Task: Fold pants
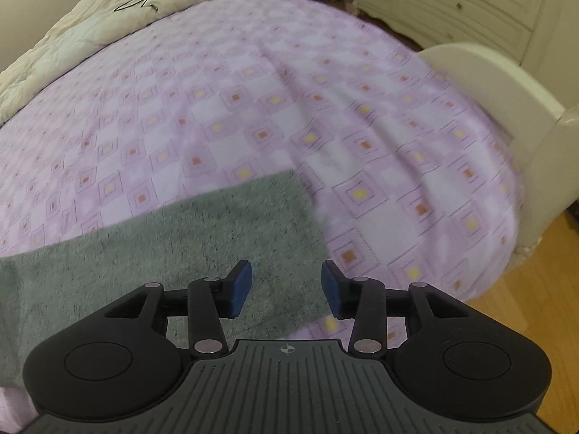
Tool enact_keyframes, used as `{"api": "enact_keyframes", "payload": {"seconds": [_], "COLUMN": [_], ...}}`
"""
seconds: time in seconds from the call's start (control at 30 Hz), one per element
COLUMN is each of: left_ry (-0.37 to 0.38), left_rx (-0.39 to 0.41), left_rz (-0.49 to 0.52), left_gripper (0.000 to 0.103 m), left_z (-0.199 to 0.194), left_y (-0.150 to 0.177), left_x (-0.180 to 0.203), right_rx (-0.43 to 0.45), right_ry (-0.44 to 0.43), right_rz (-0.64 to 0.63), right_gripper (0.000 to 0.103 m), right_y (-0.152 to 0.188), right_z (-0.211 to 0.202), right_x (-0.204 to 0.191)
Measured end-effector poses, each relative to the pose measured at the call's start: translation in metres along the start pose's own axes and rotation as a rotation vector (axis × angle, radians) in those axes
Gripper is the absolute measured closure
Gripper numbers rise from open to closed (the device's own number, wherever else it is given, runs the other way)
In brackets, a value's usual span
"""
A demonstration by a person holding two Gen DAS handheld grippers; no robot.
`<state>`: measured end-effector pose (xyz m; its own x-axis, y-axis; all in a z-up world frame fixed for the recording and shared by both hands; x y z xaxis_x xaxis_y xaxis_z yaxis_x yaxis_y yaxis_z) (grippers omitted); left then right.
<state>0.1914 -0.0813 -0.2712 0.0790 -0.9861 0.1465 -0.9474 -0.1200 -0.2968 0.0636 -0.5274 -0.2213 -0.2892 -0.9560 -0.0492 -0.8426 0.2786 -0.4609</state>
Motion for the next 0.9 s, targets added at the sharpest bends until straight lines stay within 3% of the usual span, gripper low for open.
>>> {"api": "enact_keyframes", "payload": {"seconds": [0.17,0.27,0.47,0.57,0.7,0.83,0.87,0.9], "left_ry": [0.002,0.011,0.012,0.010,0.004,0.003,0.003,0.004], "left_rx": [0.031,0.034,-0.003,-0.012,-0.029,-0.029,-0.029,-0.028], "left_rz": [0.000,-0.060,-0.122,-0.114,-0.089,-0.055,-0.050,-0.047], "left_gripper": [0.083,0.083,0.083,0.083,0.083,0.083,0.083,0.083], "left_z": [-0.011,-0.015,-0.008,-0.009,-0.014,-0.012,-0.010,-0.007], "left_y": [0.011,0.029,0.065,0.081,0.094,0.095,0.093,0.091], "left_x": [0.040,0.071,0.126,0.148,0.165,0.183,0.187,0.191], "right_rx": [-0.010,-0.034,-0.122,-0.137,-0.140,-0.184,-0.191,-0.191], "right_ry": [-0.077,-0.139,-0.350,-0.440,-0.543,-0.541,-0.527,-0.528], "right_rz": [-0.032,-0.069,-0.118,-0.145,-0.098,0.001,0.004,-0.016], "right_gripper": [0.061,0.061,0.060,0.052,0.048,0.049,0.053,0.082], "right_y": [-0.012,-0.022,-0.019,-0.013,-0.013,-0.016,-0.016,-0.016], "right_z": [0.022,0.037,0.062,0.067,0.068,0.072,0.072,0.070], "right_x": [0.014,0.027,0.034,0.031,0.028,0.030,0.029,0.027]}}
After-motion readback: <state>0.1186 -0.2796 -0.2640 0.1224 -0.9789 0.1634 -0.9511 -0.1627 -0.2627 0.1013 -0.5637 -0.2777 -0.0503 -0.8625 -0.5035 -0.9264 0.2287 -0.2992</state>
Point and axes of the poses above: each gripper's, at about its wrist camera, not at the fingertips, and z roughly the way its jaws point, x to its right, y to its underside, the point moved 10 cm from there along z, roughly the way its jaws point, and after that the axes turned 6 degrees about -z, right-handed, at the moved point
